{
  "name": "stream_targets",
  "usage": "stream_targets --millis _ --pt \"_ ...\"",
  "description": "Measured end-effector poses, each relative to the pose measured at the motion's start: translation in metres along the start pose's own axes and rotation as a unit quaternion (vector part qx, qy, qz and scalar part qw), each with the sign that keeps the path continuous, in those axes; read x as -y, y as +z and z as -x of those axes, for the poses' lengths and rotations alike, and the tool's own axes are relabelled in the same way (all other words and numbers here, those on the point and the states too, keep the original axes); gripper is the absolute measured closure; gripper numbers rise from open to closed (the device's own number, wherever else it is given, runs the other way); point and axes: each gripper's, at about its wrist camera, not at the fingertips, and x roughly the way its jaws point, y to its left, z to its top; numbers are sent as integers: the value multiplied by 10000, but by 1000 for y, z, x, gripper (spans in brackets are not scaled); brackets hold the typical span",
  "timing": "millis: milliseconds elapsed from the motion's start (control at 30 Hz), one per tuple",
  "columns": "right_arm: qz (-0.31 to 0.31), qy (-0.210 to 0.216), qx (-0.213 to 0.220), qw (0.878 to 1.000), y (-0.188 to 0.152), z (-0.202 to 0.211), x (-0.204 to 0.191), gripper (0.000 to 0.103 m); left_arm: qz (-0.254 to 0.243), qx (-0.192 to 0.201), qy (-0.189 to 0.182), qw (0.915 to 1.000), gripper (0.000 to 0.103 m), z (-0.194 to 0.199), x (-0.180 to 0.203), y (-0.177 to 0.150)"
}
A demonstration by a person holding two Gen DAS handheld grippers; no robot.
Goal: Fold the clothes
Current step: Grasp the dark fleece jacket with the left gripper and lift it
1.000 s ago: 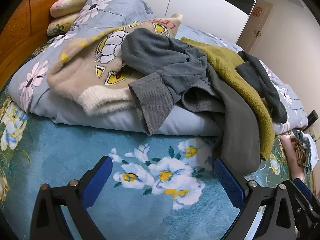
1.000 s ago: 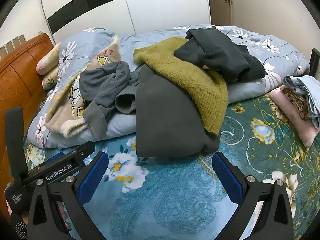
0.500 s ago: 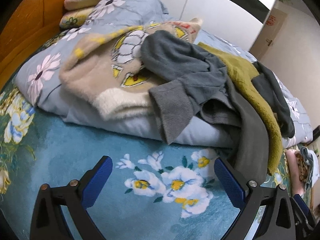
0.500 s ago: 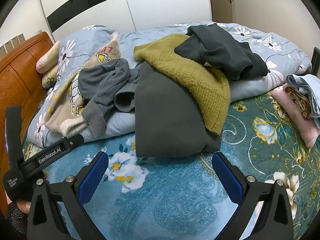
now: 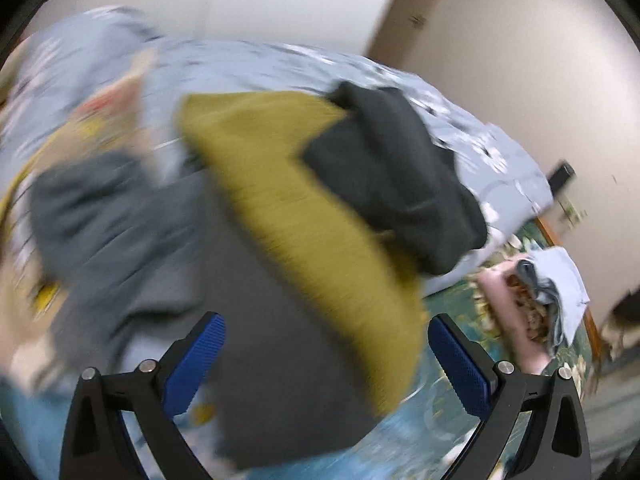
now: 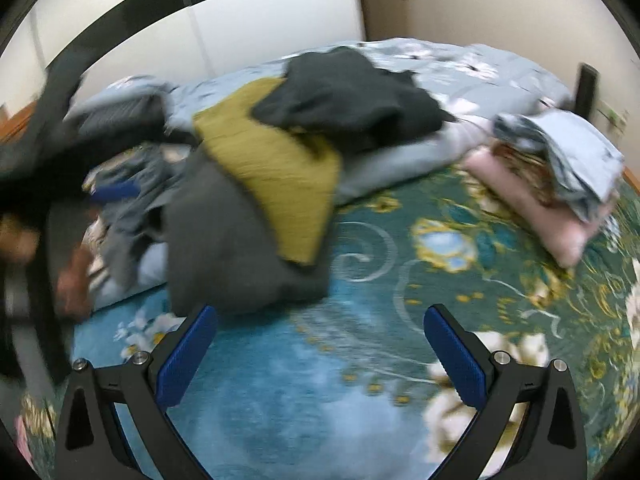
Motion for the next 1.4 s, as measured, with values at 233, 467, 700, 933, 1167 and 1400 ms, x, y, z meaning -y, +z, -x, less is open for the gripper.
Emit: stream_targets --millis 233,467,700,933,1167,1400 --pt "-353 -5 -43 9994 -5 -2 42 0 -811 -492 962 9908 4 -103 89 51" --pt "-706 108 -68 9974 -8 -7 71 0 -1463 -678 2237 9612 5 -162 129 54" --pt "-684 182 -69 9975 -12 -6 82 0 -1254 -474 2472 9596 68 -153 119 64" --pt "-648 208 45 9977 -9 10 78 0 -1323 452 1571 9776 77 -60 124 73" --pt "-497 167 252 9983 -6 37 63 0 -1394 1143 368 9829 78 62 106 34" --pt "-528 159 707 9960 -2 75 53 0 -1260 1588 -687 9768 78 174 73 -15"
